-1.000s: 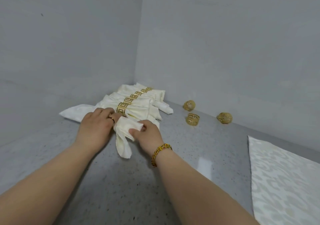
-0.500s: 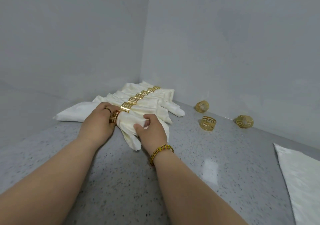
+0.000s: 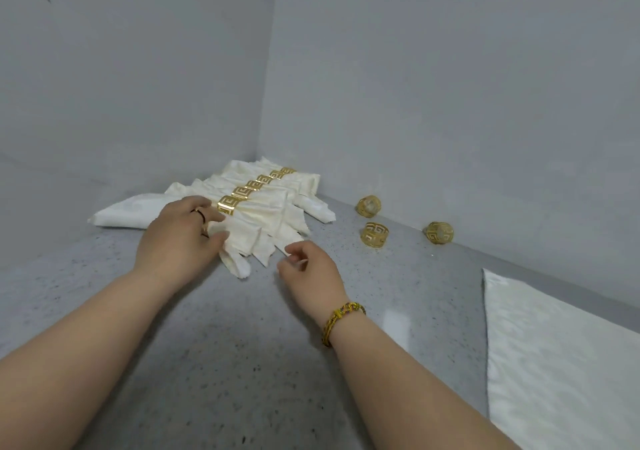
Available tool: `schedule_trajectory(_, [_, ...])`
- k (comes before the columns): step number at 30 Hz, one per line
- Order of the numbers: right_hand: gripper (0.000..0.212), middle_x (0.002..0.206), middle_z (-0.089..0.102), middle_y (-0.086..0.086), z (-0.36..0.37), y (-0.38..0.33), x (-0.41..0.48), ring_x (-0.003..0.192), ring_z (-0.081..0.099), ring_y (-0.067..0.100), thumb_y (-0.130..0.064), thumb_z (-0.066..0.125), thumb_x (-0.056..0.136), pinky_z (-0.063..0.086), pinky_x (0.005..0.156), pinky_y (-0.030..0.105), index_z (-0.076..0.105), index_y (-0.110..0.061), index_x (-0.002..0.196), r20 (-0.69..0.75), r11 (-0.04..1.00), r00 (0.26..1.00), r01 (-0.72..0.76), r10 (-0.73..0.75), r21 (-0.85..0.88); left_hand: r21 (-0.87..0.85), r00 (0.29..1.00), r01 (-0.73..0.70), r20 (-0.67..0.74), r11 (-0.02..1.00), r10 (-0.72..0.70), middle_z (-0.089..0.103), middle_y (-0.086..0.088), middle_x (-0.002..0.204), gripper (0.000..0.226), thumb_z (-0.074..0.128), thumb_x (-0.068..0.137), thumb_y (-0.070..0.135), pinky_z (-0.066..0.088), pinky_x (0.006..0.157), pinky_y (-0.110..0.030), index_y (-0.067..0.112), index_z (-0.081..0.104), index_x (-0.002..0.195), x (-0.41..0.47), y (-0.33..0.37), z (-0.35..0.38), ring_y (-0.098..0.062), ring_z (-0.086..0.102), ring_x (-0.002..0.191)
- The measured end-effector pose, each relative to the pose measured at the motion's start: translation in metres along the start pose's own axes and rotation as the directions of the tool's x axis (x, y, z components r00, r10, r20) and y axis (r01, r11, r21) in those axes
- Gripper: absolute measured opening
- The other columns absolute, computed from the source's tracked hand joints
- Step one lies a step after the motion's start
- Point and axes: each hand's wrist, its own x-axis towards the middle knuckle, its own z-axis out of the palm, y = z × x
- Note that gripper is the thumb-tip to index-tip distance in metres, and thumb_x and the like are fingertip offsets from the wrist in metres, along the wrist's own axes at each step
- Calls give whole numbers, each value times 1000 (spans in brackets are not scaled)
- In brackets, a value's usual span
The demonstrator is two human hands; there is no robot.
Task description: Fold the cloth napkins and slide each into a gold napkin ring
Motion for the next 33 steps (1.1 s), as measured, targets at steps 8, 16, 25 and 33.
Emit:
schedule_trajectory(8, [8, 76, 49, -14, -108, 14, -115, 77, 51, 7, -20, 57, 87, 39, 70, 15, 56, -22, 94, 79, 986, 996, -31, 45, -163, -301, 653, -133, 690, 944, 312, 69, 2, 88, 12, 63, 83, 31, 45, 77, -19, 27, 66, 72, -95, 126, -12, -6, 60, 81])
schedule_trajectory(16, [11, 89, 51, -16, -187, 52, -255, 90, 53, 7, -24, 56, 87, 37, 75, 12, 48, -29, 93, 23, 940, 991, -115, 129, -322, -473, 358, -224, 774, 852, 523, 50, 18, 119, 26, 75, 73, 32, 35, 99, -14, 39, 58, 92, -204, 202, -9, 1, 46, 113])
schedule_trajectory(25, [22, 112, 50, -28, -219, 83, -358, 106, 40, -18, -35, 67, 80, 29, 84, -3, 52, -45, 92, 48, 982, 989, -132, 139, -134, -545, 555, -76, 673, 835, 489, 53, 31, 102, 43, 76, 73, 18, 32, 75, 5, 49, 63, 46, -236, 205, 6, 26, 48, 89])
schedule_trajectory(33, [23, 98, 43, -38, -216, 85, -363, 95, 38, -23, -33, 65, 82, 26, 81, -4, 61, -32, 105, 9, 952, 1000, 16, -14, -306, -597, 624, 118, 666, 794, 408, 65, 32, 84, 17, 75, 68, 44, 40, 79, -1, 26, 74, 68, -235, 215, 12, 19, 57, 78])
